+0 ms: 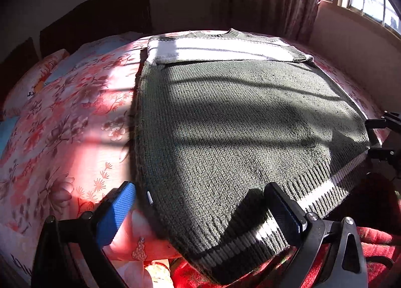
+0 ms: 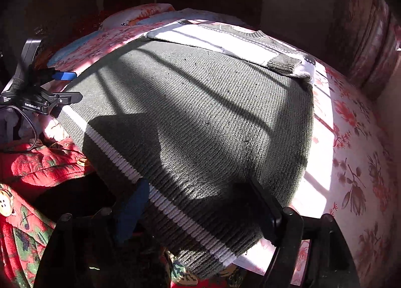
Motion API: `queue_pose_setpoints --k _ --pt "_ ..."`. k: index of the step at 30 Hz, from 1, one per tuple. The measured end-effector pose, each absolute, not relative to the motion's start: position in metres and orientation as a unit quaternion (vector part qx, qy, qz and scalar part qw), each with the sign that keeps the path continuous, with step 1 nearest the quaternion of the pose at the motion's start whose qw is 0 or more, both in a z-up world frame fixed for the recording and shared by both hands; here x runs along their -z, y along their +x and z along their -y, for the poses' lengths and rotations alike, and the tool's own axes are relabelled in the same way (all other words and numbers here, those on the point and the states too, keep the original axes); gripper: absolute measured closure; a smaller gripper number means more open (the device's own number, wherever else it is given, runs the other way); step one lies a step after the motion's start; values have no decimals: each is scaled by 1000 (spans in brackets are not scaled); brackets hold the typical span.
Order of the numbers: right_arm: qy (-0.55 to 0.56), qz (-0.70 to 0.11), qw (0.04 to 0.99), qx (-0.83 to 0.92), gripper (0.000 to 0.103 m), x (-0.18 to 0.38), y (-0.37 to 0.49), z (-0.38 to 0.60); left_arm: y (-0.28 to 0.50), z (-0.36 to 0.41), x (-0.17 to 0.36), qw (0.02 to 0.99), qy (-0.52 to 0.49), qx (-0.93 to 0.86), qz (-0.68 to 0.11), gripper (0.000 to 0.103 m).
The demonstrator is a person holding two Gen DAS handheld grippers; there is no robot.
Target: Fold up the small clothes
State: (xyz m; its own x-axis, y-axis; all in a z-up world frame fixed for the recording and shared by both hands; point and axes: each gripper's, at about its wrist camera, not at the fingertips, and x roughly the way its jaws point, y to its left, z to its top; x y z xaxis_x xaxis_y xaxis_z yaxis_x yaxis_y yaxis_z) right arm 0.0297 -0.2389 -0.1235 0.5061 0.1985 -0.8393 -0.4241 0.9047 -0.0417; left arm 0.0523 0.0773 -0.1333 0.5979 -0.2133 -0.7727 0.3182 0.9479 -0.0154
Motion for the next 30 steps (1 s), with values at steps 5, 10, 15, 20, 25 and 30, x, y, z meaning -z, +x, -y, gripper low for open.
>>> queue_pose_setpoints --k 5,10,15,20,25,30 --pt "-31 -463 874 -144 37 119 14 283 42 -122 133 889 -18 149 -433 0" --pt "-12 -473 871 -131 39 125 10 295 44 -124 136 884 -42 162 -437 0" --pt "-33 -479 866 -141 50 126 9 273 36 -96 135 874 -11 197 -445 0" --pt "-12 -487 864 -127 59 125 4 281 32 -97 134 868 -21 188 -460 0" --pt "-43 -486 867 -100 57 126 10 265 39 -87 133 863 -21 182 -471 0" --pt "-21 -472 873 -120 80 126 7 267 41 -77 128 860 3 178 -478 0"
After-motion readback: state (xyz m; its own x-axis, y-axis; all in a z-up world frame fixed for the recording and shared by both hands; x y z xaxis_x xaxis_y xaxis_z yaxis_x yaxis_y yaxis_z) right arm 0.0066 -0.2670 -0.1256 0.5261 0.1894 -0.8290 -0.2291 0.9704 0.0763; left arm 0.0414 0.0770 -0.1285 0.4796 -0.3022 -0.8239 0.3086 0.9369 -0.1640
